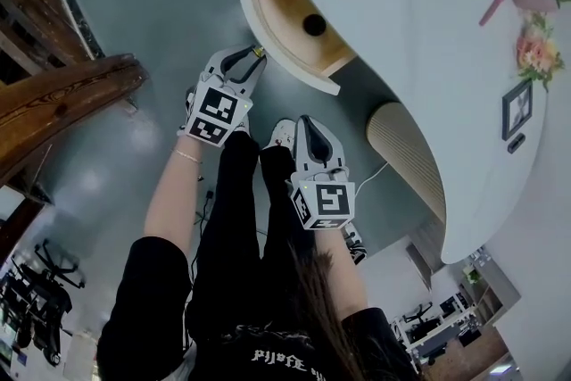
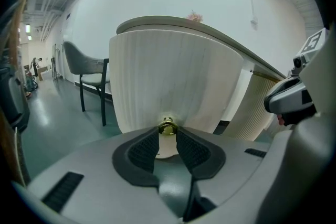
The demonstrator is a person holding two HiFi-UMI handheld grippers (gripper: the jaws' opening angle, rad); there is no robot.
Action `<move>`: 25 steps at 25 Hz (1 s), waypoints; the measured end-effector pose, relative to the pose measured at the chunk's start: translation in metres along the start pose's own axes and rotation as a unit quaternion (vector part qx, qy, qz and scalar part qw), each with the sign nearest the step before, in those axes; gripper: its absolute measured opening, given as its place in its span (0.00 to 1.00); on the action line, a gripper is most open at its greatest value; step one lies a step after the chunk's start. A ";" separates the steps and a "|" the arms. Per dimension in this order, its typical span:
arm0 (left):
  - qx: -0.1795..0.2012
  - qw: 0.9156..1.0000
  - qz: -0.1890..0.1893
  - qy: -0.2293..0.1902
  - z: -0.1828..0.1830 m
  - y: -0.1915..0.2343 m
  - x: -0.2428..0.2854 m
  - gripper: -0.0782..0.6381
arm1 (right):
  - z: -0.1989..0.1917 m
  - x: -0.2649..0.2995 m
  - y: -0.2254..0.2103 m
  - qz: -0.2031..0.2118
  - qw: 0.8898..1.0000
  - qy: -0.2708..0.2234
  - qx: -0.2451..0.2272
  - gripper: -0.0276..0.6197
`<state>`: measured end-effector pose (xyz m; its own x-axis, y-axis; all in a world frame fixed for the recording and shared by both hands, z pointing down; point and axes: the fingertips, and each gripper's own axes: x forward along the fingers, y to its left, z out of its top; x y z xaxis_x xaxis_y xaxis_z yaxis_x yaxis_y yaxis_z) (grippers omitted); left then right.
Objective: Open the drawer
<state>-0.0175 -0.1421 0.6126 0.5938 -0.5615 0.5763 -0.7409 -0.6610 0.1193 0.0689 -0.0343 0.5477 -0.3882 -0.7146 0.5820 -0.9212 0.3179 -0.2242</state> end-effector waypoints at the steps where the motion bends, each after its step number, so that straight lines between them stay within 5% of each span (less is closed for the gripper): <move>1: 0.000 1.000 0.001 0.003 -0.001 0.000 -0.002 0.27 | 0.000 -0.003 0.000 -0.001 1.000 0.000 0.000 0.08; 25: 0.001 0.998 -0.006 0.063 -0.026 -0.004 -0.032 0.27 | 0.011 -0.040 0.021 0.001 1.000 0.023 -0.010 0.08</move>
<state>-0.0421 -0.1086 0.6145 0.5585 -0.4874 0.6713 -0.7335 -0.6680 0.1253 0.0651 -0.0064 0.5109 -0.3883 -0.6841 0.6174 -0.9195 0.3322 -0.2102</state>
